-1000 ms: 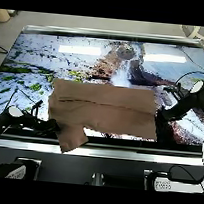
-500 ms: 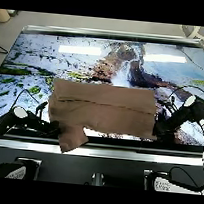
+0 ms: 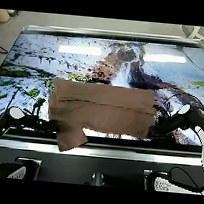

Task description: Fold the shirts.

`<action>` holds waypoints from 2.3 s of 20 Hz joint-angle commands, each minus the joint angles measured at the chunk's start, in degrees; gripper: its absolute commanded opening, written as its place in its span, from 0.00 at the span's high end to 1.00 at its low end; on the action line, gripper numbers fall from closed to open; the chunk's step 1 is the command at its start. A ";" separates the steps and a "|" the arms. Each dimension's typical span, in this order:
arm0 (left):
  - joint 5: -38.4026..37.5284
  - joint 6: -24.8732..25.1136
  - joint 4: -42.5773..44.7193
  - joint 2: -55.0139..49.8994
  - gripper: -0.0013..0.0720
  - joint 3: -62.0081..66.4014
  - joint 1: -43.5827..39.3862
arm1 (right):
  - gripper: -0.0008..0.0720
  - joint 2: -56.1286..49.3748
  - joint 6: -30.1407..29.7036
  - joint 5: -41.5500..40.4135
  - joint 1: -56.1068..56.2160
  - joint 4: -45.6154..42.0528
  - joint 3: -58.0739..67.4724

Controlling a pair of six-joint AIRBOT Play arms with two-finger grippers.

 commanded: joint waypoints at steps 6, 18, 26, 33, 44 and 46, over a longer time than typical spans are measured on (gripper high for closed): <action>-4.09 0.44 3.93 2.36 0.95 16.57 4.00 | 0.97 1.18 -1.25 3.26 0.02 1.11 14.10; 1.81 -1.90 1.86 -27.96 0.95 46.18 6.27 | 0.96 -17.64 5.68 -10.56 7.15 -0.39 40.13; 1.68 -1.92 -6.82 -40.72 0.58 50.73 6.32 | 0.81 -22.05 7.58 -7.28 7.28 0.22 40.06; -3.82 0.37 -6.82 -35.47 0.37 53.20 8.11 | 0.04 -19.04 -1.46 -4.17 -0.46 12.33 40.13; -3.61 1.33 -6.82 -21.57 0.39 53.20 3.61 | 0.04 -27.47 7.63 -5.35 -3.10 18.23 40.00; -3.58 1.36 -6.82 -20.74 0.39 53.20 2.38 | 0.07 -28.39 7.85 -5.79 -0.90 18.12 40.00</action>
